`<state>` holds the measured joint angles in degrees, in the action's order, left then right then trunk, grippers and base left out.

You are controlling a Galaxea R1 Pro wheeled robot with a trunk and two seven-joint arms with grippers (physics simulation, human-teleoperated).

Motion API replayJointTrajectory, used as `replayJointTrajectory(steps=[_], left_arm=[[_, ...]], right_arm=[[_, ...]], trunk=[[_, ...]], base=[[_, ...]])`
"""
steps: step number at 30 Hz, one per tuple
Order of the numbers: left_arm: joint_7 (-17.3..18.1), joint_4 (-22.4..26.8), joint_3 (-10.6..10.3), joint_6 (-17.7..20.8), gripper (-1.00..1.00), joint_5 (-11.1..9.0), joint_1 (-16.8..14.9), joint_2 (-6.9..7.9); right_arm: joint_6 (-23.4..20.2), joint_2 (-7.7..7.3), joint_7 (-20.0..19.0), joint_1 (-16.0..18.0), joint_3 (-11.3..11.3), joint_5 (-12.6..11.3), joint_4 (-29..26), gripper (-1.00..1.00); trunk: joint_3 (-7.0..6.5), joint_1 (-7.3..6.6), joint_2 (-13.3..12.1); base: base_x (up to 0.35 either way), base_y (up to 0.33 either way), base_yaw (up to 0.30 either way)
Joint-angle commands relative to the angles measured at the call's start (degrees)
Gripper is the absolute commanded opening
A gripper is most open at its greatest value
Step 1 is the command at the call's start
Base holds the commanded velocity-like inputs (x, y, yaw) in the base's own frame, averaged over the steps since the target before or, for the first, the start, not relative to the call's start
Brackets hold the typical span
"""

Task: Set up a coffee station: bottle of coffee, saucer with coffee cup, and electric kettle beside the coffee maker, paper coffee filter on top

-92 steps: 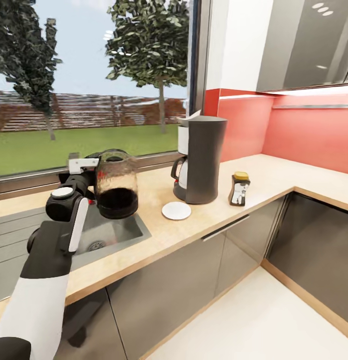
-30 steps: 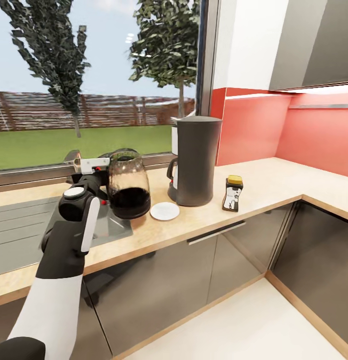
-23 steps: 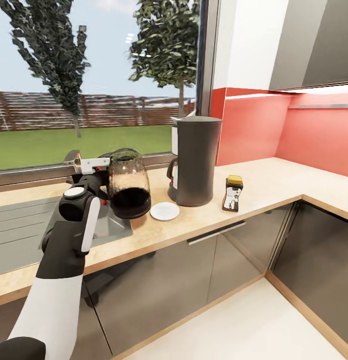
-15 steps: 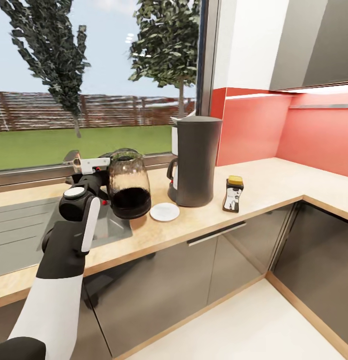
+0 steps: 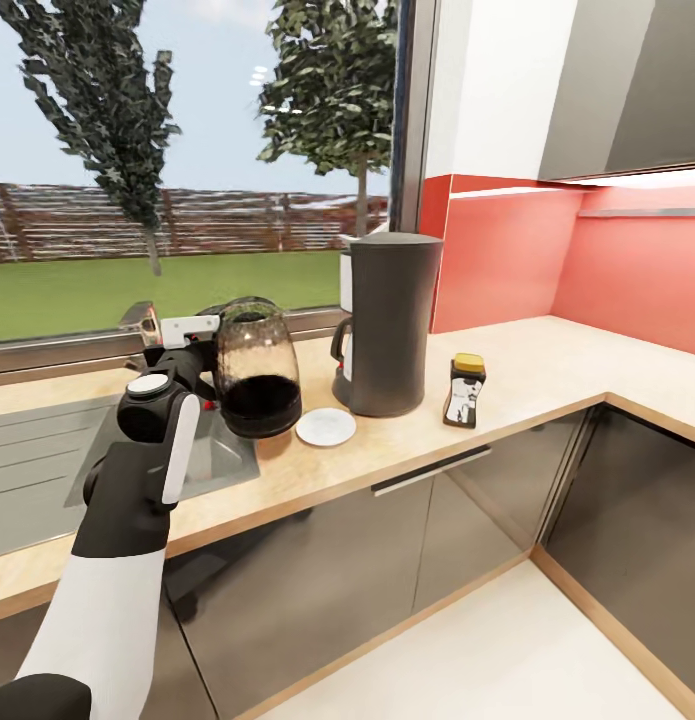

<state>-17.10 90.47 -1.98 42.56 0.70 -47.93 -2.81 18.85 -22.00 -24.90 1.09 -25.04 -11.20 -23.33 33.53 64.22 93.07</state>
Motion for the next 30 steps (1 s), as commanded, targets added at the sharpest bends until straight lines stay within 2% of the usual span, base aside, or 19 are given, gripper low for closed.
replayJointTrajectory(steps=[1,13,30], left_arm=[[-0.3,0.06,-0.06,0.33,-1.0,0.26,-0.06,0.0],[-0.3,0.06,-0.06,0.33,-1.0,0.26,-0.06,0.0],[-0.3,0.06,-0.07,0.33,-1.0,0.26,-0.06,0.07]], right_arm=[[0.13,-0.06,-0.14,0.06,-0.36,-0.59,0.04,1.0],[0.13,-0.06,-0.14,0.06,-0.36,-0.58,0.04,1.0],[0.13,-0.06,-0.06,0.06,-0.36,-0.49,0.04,1.0]], trunk=[[0.06,0.0,0.03],[0.06,0.0,0.03],[0.06,0.0,0.03]], base=[[0.008,-0.007,0.0],[0.007,-0.002,0.074],[0.143,-0.015,0.001]])
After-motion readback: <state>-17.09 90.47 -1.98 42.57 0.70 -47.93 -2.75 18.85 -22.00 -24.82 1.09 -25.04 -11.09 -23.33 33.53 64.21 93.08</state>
